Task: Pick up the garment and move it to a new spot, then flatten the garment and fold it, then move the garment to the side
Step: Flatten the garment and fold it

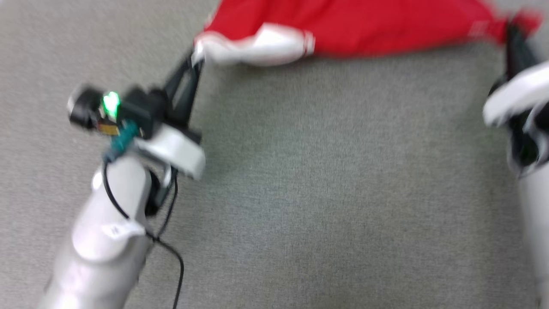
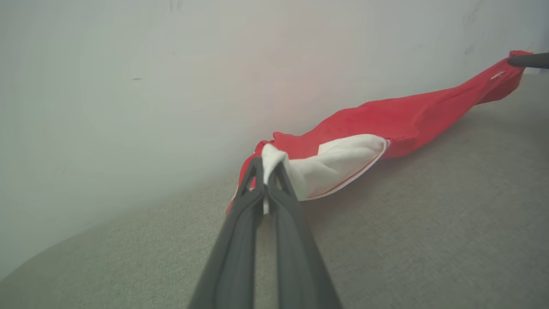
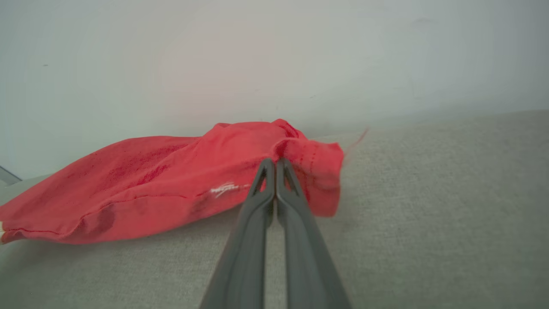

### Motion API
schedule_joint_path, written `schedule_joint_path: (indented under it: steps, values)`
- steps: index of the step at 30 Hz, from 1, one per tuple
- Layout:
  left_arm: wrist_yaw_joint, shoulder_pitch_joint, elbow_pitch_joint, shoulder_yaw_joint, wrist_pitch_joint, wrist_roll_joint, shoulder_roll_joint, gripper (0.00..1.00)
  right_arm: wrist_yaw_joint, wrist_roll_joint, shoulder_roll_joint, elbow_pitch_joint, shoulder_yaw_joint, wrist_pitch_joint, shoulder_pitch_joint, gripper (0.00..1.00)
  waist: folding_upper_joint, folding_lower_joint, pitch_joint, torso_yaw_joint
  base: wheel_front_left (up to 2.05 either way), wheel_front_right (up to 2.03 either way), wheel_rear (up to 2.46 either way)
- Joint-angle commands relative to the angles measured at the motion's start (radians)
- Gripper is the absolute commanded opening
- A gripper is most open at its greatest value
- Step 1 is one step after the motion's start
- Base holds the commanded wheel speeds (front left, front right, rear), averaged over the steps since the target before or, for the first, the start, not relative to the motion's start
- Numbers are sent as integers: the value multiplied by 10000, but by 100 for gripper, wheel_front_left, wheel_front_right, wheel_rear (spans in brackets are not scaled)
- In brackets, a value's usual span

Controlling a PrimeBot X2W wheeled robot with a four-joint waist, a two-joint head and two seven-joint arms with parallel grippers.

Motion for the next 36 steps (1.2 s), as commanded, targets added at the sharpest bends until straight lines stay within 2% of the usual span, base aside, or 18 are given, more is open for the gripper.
schedule_joint_path:
  steps: [1,7,14,21,28,36]
  values:
    - [-31,218,23,-43,-24,-38,0,0,-11,53,-36,-88,50,38,237,0,0,3,-555,56,0,0,0]
    - [-169,1857,31,-206,-25,-50,224,0,-11,982,32,-180,213,392,2011,0,0,3,-1393,-35,0,0,0]
    - [-217,3502,-221,-206,-25,36,627,0,-11,2053,133,-302,350,829,3288,0,0,3,-2176,-98,0,0,0]
    - [-311,4699,-485,-640,-25,16,1010,0,-11,3206,-76,-653,630,1910,4494,0,0,3,-2986,-124,0,0,0]
    - [-339,5993,-945,-965,111,-285,1472,0,-10,4434,-719,-1652,833,3439,6030,0,0,3,-3686,-157,0,0,0]
    - [-369,7471,-2223,-1394,816,-1121,2467,0,-10,5477,-1577,-3132,660,5002,7890,0,0,3,-4241,-123,0,0,0]
